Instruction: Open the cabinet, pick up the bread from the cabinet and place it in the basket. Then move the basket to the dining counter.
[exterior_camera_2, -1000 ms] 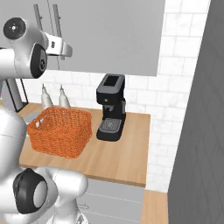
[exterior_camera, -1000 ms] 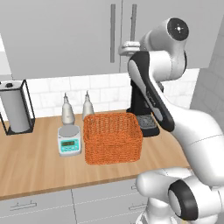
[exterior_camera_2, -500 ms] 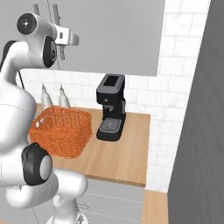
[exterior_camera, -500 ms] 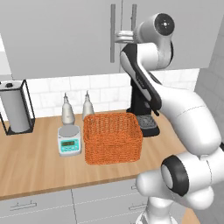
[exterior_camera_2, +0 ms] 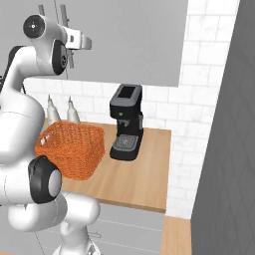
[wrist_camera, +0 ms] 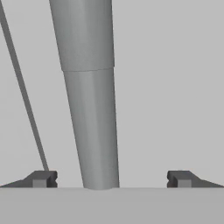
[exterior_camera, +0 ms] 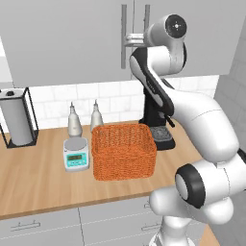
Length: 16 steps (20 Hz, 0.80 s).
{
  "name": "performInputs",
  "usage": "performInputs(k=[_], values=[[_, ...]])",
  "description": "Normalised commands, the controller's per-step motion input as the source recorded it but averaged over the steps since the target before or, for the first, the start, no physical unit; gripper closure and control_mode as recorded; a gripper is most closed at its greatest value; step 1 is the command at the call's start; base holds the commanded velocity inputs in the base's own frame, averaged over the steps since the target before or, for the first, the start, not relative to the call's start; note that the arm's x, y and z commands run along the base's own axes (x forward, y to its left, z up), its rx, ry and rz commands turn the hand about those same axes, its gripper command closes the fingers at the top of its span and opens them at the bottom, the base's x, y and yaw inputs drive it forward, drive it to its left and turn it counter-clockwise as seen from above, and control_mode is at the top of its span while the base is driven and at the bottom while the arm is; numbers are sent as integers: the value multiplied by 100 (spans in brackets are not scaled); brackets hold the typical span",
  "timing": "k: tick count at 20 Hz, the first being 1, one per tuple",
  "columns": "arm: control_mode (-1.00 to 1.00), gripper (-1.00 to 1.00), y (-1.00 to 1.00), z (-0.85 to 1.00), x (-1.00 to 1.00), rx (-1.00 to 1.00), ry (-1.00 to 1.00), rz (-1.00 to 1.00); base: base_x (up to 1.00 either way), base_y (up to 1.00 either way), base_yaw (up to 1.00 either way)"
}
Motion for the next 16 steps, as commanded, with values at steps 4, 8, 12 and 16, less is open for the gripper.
performInputs(k=[4, 8, 12, 16], values=[[-100, -100, 0, 0, 35, 0, 0, 0, 0, 0, 0], [-100, 100, 1, 0, 20, 0, 0, 0, 0, 0, 0], [-100, 100, 0, 0, 5, 0, 0, 0, 0, 0, 0], [-100, 100, 0, 0, 0, 0, 0, 0, 0, 0, 0]])
